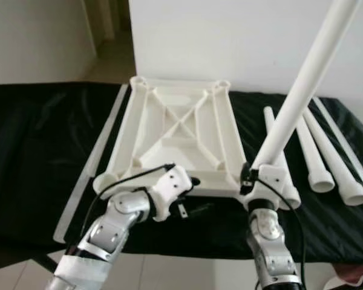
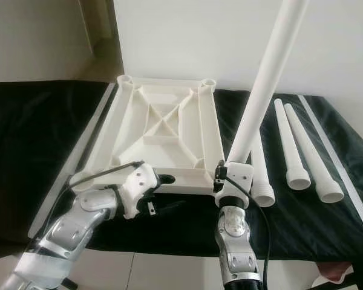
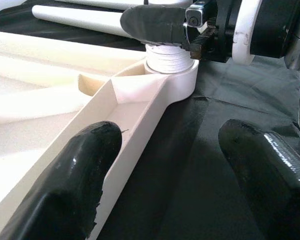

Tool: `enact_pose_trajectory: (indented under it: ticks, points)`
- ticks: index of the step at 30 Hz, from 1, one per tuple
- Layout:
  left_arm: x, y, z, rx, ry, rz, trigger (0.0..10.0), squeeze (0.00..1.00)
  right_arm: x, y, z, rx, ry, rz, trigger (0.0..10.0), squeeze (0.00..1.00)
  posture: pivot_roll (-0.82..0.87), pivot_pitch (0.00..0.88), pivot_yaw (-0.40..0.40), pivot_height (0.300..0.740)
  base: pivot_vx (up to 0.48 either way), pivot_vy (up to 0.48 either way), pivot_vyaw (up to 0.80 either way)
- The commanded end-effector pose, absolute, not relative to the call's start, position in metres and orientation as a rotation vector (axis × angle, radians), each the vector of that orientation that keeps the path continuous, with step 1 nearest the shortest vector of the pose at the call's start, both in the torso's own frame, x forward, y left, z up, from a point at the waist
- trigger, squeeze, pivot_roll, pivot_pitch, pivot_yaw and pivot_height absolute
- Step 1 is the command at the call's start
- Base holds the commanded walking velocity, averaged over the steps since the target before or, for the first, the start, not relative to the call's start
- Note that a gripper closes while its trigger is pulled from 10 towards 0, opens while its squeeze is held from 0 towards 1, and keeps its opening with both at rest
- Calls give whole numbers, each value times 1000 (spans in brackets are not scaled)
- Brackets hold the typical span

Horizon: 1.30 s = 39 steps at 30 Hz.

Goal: Building children table

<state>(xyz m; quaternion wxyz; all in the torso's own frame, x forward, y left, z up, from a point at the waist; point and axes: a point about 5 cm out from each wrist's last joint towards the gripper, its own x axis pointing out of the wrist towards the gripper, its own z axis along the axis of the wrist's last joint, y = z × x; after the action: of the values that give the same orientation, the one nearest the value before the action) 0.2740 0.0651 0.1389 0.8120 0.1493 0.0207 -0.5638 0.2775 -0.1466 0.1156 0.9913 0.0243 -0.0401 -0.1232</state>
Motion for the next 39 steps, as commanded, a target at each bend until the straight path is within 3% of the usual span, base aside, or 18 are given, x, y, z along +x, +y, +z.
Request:
enact_pose_trajectory:
  ticks: [1,6,7,8,9,24,25,33,39]
  points:
    - [272,67,136,315,53,-1195,10000,0,273,-146,97,113,28,-291,10000,0,53,0,-36,740,0,0,0]
    - [272,69,136,318,58,-1193,10000,0,273,-142,97,111,22,-283,10000,0,59,0,-32,740,0,0,0]
    - [273,69,137,320,57,-1192,10000,0,273,-139,98,122,12,-254,10000,596,59,0,-32,740,0,0,0]
    - [273,69,137,320,57,-1192,10000,0,273,-137,99,125,6,-243,10000,596,59,0,-32,740,0,0,0]
    - [273,69,137,320,57,-1192,10000,0,273,-135,100,138,-3,-224,10000,1000,57,0,-29,740,0,0,0]
    - [270,66,134,312,61,-1205,10000,0,272,-146,109,91,-63,-124,10000,1000,39,0,-27,740,0,0,0]
    - [270,65,134,312,57,-1203,10000,0,271,-148,109,89,-73,-60,10000,0,38,0,-29,740,0,0,0]
    - [270,64,134,317,46,-1196,10000,0,273,-147,115,24,-94,144,10000,0,38,0,-32,740,0,0,0]
    - [270,65,134,324,41,-1183,10000,0,280,-152,118,-14,-108,156,10000,0,46,0,-35,740,0,0,0]
